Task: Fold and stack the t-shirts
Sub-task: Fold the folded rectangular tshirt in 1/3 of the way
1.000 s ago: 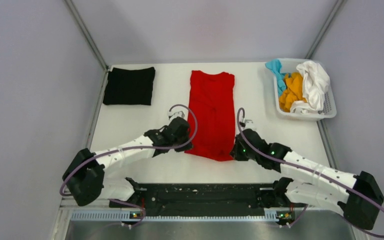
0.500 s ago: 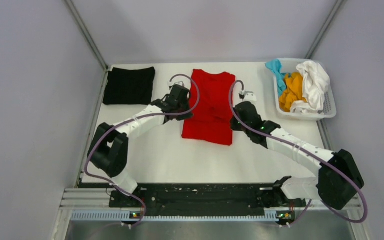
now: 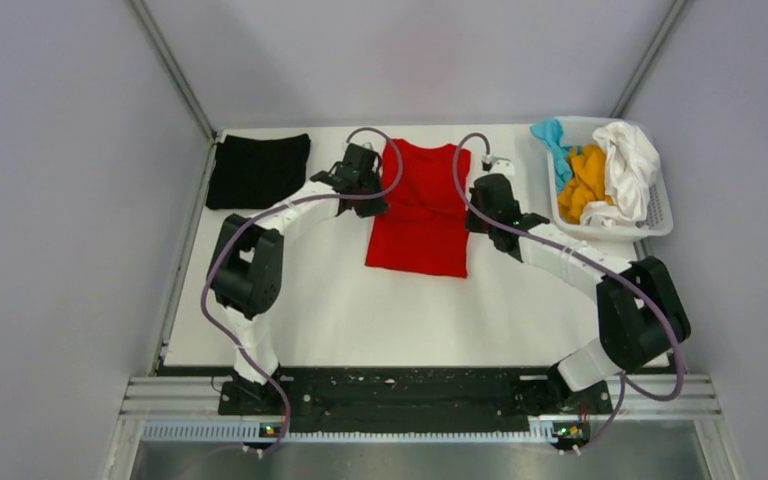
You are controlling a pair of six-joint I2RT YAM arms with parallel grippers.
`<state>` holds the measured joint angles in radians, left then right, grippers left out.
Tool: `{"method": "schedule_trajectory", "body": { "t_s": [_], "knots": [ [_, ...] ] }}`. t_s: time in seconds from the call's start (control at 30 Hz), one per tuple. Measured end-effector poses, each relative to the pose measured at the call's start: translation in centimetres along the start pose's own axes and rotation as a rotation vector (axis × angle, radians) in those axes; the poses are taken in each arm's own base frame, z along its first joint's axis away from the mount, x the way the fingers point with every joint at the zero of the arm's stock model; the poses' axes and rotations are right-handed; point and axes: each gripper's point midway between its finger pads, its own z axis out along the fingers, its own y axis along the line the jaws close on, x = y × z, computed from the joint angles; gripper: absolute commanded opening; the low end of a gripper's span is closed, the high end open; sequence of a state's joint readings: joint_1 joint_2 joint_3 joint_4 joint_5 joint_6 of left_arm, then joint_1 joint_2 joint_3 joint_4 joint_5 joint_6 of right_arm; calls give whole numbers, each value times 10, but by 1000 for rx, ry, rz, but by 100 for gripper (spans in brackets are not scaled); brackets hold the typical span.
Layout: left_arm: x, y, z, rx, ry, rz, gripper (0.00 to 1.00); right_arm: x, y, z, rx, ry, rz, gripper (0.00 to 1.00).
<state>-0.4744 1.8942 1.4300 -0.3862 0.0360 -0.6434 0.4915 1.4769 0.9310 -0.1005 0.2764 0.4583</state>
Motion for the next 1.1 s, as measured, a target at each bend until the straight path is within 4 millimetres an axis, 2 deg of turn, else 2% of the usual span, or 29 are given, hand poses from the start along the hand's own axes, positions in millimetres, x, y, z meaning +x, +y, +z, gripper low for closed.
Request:
{"method": "schedule_trajectory", "body": {
  "t_s": [0.13,0.2,0.27,0.3,0.33,0.37,0.4,0.47,0.5,0.53,0.57,0.7,0.8,0.97,1.03,1.1],
  "knots": [
    [-4,2,14,13,29,-3,1,3,-7,21,28,24,-7,0],
    [-4,7,20,8,46,-12,5,8,-7,30,33,36,-14,0],
    [-4,12,26,3,60,-21,23,11,-7,39,37,51,-19,0],
    [-3,15,29,2,71,-26,32,13,-8,44,41,60,-19,4],
    [-2,17,31,1,77,-29,38,13,-9,49,44,62,-19,19],
    [-2,19,33,-1,84,-36,48,13,-10,54,49,65,-19,42],
    [-2,20,34,2,90,-38,58,12,-12,58,57,67,-20,59],
    [-5,19,36,16,99,-37,79,9,-14,63,70,68,-8,78],
    [-7,18,36,27,100,-32,87,7,-15,64,78,70,-4,92],
    [-10,16,35,35,99,-30,95,3,-15,64,83,66,-1,97],
    [-13,15,34,40,96,-27,98,-1,-15,63,87,61,6,98],
    [-18,13,25,47,80,-16,99,-10,-12,52,71,47,16,99],
    [-10,18,5,41,71,-14,99,-10,-9,39,36,45,31,99],
    [17,30,-40,47,57,-27,99,7,-5,4,-56,75,68,99],
    [31,37,-51,53,55,-42,99,20,-3,-6,-96,99,92,96],
    [49,47,-52,44,78,-60,98,41,-3,-16,-134,142,119,93]
  ]
}}
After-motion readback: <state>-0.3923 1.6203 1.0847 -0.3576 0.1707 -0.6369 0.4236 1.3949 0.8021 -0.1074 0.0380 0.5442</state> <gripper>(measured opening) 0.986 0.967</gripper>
